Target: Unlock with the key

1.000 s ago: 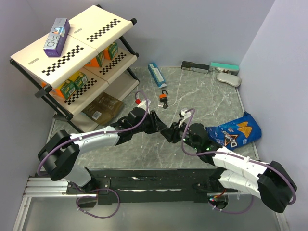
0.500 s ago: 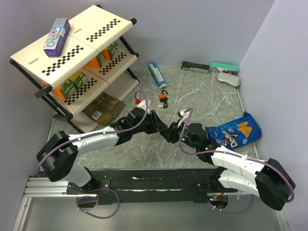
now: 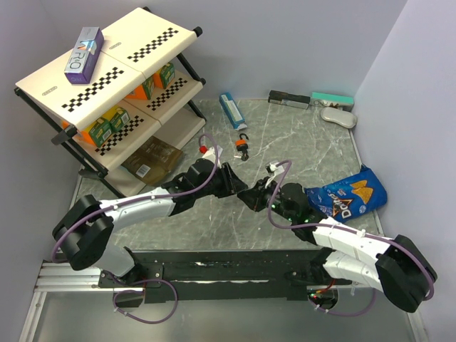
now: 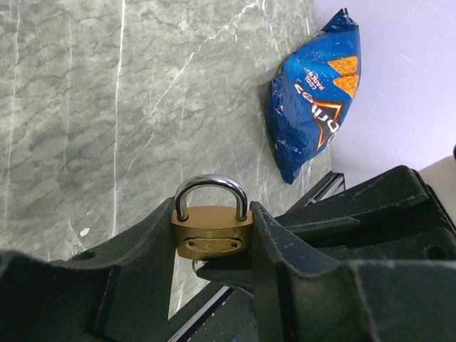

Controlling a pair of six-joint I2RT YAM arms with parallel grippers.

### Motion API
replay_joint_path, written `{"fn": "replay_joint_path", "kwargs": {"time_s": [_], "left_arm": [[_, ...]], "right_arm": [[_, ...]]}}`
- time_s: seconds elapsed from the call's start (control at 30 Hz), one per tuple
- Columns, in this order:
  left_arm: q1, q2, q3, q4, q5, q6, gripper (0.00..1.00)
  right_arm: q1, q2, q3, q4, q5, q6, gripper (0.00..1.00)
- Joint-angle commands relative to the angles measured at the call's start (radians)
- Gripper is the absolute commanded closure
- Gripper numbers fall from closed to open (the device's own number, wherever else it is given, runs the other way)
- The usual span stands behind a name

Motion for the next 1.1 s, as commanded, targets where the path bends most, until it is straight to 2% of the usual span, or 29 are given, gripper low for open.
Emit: {"fn": "replay_joint_path", "kwargs": {"time_s": [0.0, 0.3, 0.67, 0.93, 1.07], "left_arm": [[-0.008, -0.048, 0.001, 0.066, 0.042, -0.001, 0.99], [-0.008, -0.093, -0.065, 0.226, 0.124, 0.017, 0.99], [-0.008, -0.116, -0.116, 0.442, 0.324, 0.04, 0.99], [-0.008, -0.124, -0.123, 0.456, 0.372, 0.062, 0.99], [-0.008, -0.122, -0.12, 0.442, 0.345, 0.049, 0.99]], "right_arm": [[-0.032, 0.005, -0.024, 0.103, -0.036, 0.044, 0.98], [-0.126, 0.002, -0.079, 0.23, -0.178, 0.118, 1.0], [-0.193, -0.006, -0.09, 0.313, -0.321, 0.184, 1.0], [-0.202, 0.01, -0.079, 0.353, -0.373, 0.208, 1.0], [-0.201, -0.001, -0.056, 0.303, -0.366, 0.17, 1.0]]}}
